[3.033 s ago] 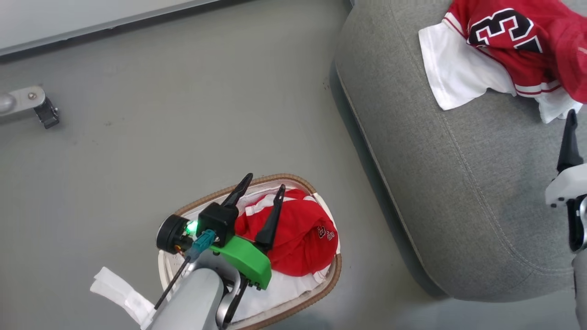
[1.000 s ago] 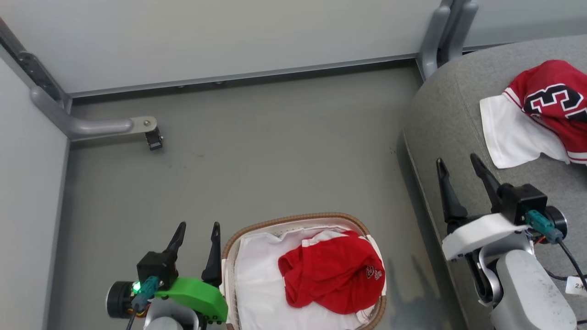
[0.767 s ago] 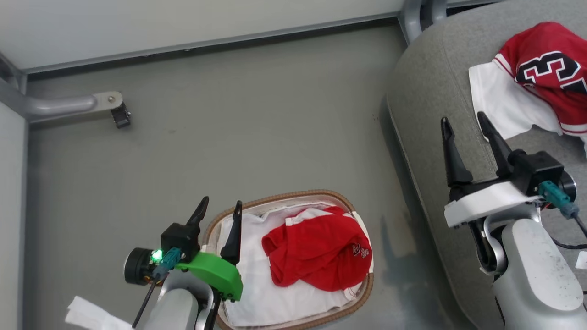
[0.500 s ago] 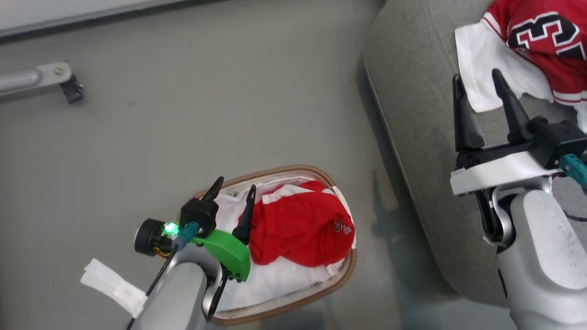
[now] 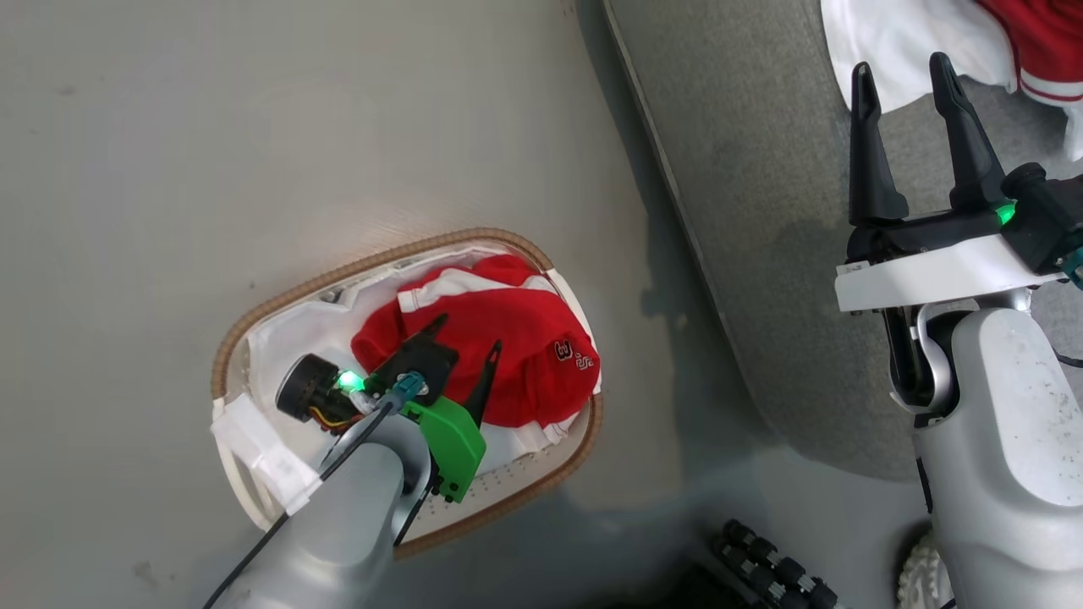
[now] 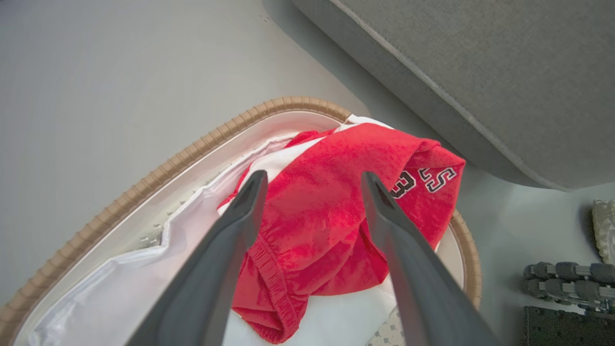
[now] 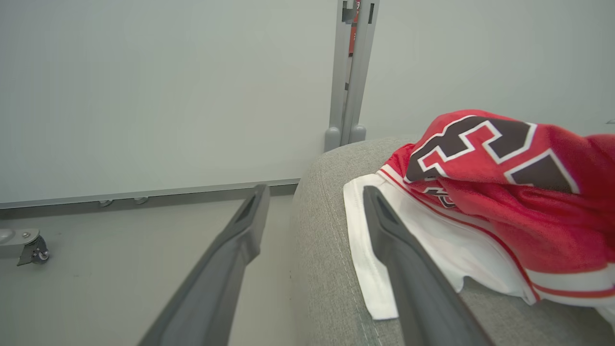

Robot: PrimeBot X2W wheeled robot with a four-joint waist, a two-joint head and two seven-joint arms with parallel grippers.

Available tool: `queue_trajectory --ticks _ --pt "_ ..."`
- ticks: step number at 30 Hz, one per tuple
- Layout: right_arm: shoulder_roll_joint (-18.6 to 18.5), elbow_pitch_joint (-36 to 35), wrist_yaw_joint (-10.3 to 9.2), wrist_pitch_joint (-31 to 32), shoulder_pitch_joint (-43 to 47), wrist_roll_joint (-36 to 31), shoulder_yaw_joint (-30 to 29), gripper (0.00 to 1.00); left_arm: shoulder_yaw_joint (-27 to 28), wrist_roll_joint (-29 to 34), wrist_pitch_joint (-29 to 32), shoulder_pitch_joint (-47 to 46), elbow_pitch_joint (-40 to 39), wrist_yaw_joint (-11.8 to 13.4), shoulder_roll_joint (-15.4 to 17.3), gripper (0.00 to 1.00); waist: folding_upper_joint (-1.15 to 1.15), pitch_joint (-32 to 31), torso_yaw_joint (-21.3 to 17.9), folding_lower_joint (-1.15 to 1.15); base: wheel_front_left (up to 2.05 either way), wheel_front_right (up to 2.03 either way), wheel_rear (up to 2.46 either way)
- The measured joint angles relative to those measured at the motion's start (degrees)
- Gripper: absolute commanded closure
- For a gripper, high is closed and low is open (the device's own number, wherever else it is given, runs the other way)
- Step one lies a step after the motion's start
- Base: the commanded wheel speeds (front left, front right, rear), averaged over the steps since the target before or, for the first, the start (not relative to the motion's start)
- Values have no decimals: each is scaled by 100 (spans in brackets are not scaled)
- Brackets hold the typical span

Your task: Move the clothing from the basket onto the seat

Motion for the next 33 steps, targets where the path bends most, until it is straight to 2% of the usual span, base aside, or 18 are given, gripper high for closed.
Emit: queue_trajectory --ticks 7,17,24,33 --pt "47 -51 0 0 -67 1 -44 0 -675 85 0 -463 527 -3 19 0 0 502 -128 0 0 0 0" --pt "114 -129 0 0 -264 11 -191 0 -1055 378 -1 -908 1046 5 58 0 0 1086 -228 0 0 0 0" --pt "164 -175 0 0 -282 -1 -342 0 -1161 509 0 -1023 1045 238 40 0 0 1318 -253 0 1 1 1" --pt "194 -328 0 0 -233 -242 -450 0 -1093 330 0 -1141 662 477 18 0 0 1400 -41 0 9 9 9"
